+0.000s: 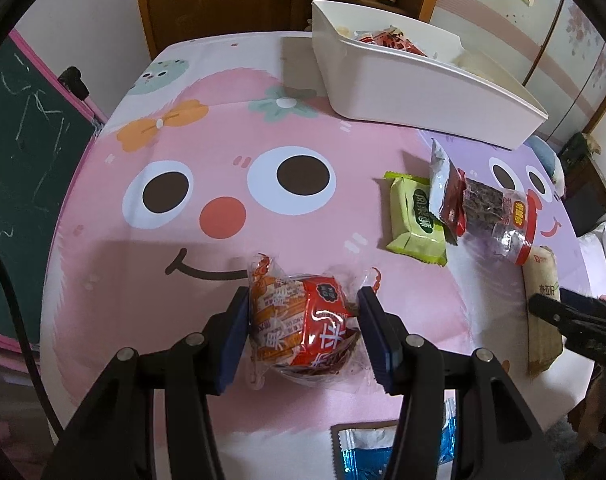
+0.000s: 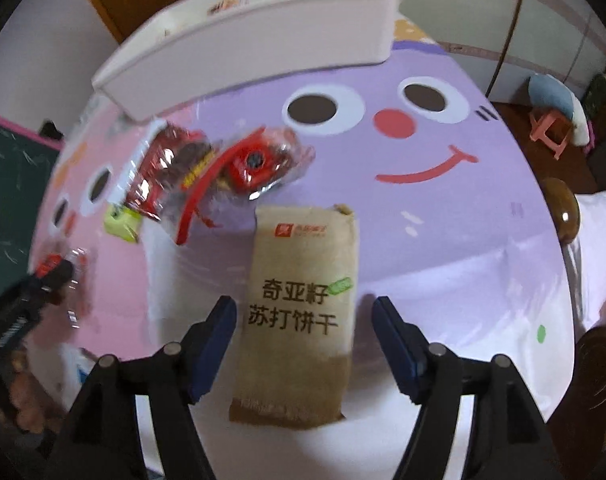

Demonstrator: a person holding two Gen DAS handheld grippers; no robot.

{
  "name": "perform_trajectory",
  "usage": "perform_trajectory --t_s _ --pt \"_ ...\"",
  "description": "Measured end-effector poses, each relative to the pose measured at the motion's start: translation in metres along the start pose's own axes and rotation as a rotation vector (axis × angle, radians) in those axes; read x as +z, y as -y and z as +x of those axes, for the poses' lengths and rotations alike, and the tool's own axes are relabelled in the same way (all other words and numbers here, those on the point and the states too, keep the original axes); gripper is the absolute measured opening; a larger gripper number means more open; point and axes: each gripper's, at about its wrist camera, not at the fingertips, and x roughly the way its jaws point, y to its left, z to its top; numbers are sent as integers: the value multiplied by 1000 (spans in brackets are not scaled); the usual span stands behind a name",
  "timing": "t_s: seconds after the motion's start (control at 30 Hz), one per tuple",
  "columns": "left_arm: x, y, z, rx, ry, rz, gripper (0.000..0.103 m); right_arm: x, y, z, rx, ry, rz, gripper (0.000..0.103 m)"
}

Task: Organize snacks
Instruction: 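Grasp the red-wrapped bread with the left gripper while the right grasps the beige cracker pack, then carry both packs to the white tray and release them inside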

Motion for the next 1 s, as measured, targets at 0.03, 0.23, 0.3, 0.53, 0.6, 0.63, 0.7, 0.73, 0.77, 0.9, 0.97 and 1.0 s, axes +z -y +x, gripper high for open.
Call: perform_trajectory --t_s 0.03,0.23,0.3,0.53,0.6,0.63,0.7,0.73,0.77,0.9,0.97,1.0 --pt "0 -1 1 -3 -1 -4 51 0 -5 2 -44 7 -25 72" --pt "0 0 1 -11 -2 11 51 1 -14 6 -95 14 -80 54" --pt "-1 3 -3 -13 8 23 51 2 -9 6 -78 -10 -67 54" --pt "11 21 -29 -49 60 63 51 -4 9 -23 31 16 -14 54" --pt "22 29 -42 -61 87 86 51 4 12 -40 58 65 -4 54" --pt "27 33 -48 -63 98 97 51 7 13 -48 64 87 -4 54" --pt "48 45 -64 -66 134 127 51 22 14 -68 71 156 -11 54" --pt "59 50 -71 -69 151 138 51 31 12 -80 75 189 -16 54" --pt "71 53 -77 -72 165 146 51 44 13 -91 83 224 -22 54" --pt "133 71 -105 -66 246 168 51 93 11 -129 89 351 -46 54" --pt "159 82 -118 -54 300 184 51 122 16 -148 87 419 -54 54" --pt "174 89 -125 -41 335 198 51 133 16 -154 87 438 -54 54"
